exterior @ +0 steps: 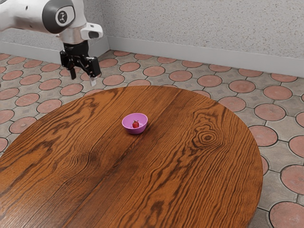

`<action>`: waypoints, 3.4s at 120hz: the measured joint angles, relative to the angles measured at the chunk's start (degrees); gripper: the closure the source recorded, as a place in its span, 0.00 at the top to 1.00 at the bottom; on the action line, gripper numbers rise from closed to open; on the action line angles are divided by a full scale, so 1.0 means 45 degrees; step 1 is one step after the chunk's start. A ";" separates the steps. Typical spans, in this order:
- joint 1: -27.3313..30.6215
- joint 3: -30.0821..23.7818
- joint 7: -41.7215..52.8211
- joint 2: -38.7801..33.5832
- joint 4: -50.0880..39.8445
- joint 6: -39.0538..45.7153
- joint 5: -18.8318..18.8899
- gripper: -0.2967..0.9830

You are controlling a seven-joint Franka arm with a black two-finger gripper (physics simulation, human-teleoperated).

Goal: Take strawberry from the bowl

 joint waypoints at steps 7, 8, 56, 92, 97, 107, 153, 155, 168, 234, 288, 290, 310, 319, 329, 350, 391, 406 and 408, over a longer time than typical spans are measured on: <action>0.0000 0.0000 -0.0073 0.0006 0.0009 -0.0003 -0.0002 0.77; 0.0000 0.0000 -0.0083 0.0006 0.0010 -0.0004 -0.0001 0.77; 0.0364 -0.0020 0.3390 0.0995 0.0209 0.1424 -0.0005 0.77; 0.0354 -0.1150 1.0339 0.3814 0.1610 0.3137 0.1534 0.77; 0.0499 -0.1246 1.1356 0.4218 0.1809 0.3358 0.1771 0.77; 0.0716 -0.1308 1.3017 0.4607 0.1869 0.3760 0.1991 0.77; 0.1386 -0.2689 1.8004 0.7258 0.3558 0.4942 0.1620 0.77; 0.1386 -0.2696 1.8150 0.7347 0.3570 0.5003 0.1607 0.77; 0.1364 -0.2748 1.8999 0.7921 0.3718 0.5344 0.1567 0.77; 0.1183 -0.2834 2.1622 0.9651 0.4922 0.5811 0.1773 0.44; 0.0979 -0.2903 2.2570 1.0514 0.5665 0.5942 0.1811 0.42; 0.0967 -0.2904 2.2594 1.0547 0.5695 0.5950 0.1810 0.42; 0.0917 -0.2890 2.2801 1.0747 0.5777 0.6007 0.1808 0.42; 0.0901 -0.2889 2.2878 1.0795 0.5780 0.6027 0.1808 0.42; 0.0898 -0.2889 2.2953 1.0861 0.5780 0.6052 0.1808 0.42; 0.0897 -0.2840 2.3066 1.0818 0.5739 0.6087 0.1803 0.34; 0.0141 -0.2783 2.3055 0.8690 0.5130 0.5367 0.1771 0.20; -0.1035 -0.2784 2.2922 0.8240 0.4935 0.5096 0.1702 0.17; -0.1198 -0.2785 2.2898 0.8222 0.4899 0.5074 0.1684 0.17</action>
